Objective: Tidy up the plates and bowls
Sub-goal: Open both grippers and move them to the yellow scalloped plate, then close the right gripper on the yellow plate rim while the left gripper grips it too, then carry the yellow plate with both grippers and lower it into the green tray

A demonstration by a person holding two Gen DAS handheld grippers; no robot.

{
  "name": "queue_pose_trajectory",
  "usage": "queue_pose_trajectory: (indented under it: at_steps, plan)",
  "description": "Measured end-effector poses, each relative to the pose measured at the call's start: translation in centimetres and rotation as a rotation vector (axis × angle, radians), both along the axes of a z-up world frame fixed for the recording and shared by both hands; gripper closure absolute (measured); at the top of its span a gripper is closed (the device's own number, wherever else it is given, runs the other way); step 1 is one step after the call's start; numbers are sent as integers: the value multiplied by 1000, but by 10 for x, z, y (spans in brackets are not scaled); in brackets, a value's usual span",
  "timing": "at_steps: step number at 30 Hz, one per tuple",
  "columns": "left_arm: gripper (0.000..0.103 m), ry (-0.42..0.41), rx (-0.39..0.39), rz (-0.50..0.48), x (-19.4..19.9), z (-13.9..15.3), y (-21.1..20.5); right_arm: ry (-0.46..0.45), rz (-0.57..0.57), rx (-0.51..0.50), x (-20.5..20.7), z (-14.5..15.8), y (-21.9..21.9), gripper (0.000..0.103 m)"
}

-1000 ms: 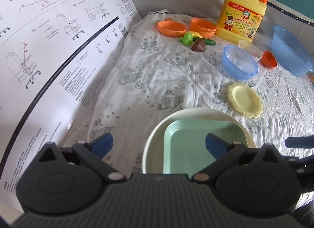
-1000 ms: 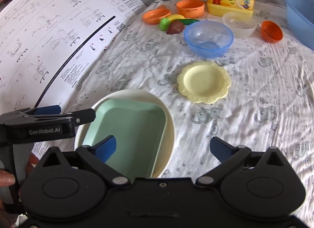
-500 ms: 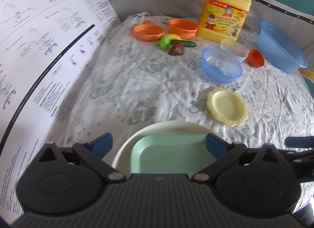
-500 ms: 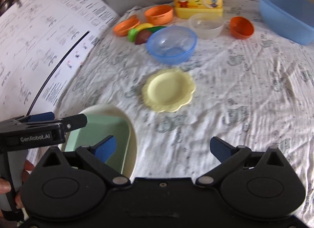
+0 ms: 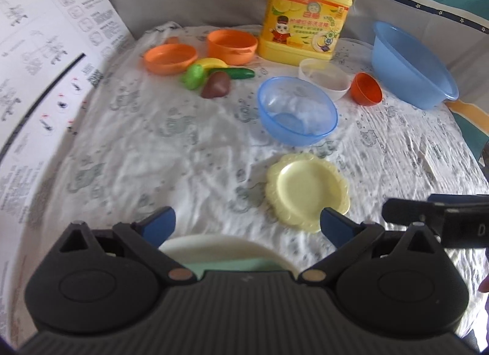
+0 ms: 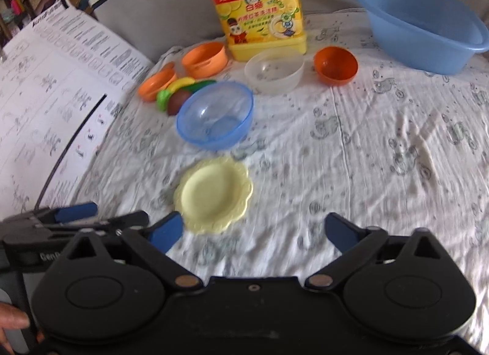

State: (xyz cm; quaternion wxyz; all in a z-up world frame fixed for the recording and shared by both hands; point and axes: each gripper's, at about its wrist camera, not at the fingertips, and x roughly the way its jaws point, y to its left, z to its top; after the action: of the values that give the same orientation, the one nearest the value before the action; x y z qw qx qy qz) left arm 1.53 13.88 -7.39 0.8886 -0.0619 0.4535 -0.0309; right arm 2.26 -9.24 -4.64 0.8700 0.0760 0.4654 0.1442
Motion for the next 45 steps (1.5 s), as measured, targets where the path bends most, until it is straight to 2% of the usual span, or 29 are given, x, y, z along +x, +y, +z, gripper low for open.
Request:
queue_pose_trajectory:
  at_steps: [4, 7, 11, 13, 15, 16, 17, 21, 24, 28, 38, 45]
  plan:
    - [3, 19, -17, -15, 17, -9, -8, 1, -7, 44, 18, -6, -2, 26]
    - [9, 42, -29, -26, 30, -18, -10, 19, -3, 69, 31, -13, -1, 36]
    - [22, 58, -20, -63, 40, -25, -17, 49, -12, 98, 44, -24, 0, 48]
    - [31, 73, -17, -80, 44, -29, -20, 61, -9, 105, 47, -29, 1, 56]
    - [45, 96, -27, -94, 49, -34, -22, 76, 4, 113, 50, -34, 3, 61]
    - [48, 103, -30, -101, 51, -36, -24, 84, 10, 118, 51, -36, 4, 63]
    - [49, 99, -24, -106, 51, -37, -26, 91, 13, 124, 51, -37, 5, 63]
    - [65, 97, -49, -162, 53, -37, -38, 111, 10, 131, 52, -44, 4, 63]
    - [66, 87, -25, -195, 51, -37, -50, 111, 3, 134, 51, -47, -1, 64]
    - [65, 90, -27, -183, 52, -37, -48, 95, 14, 128, 51, -50, -5, 70]
    - [64, 71, 38, -193, 57, -40, -61, 67, 18, 95, 55, -48, 3, 70]
    - [70, 72, 36, -179, 54, -36, -63, 81, -9, 98, 51, -45, -2, 69]
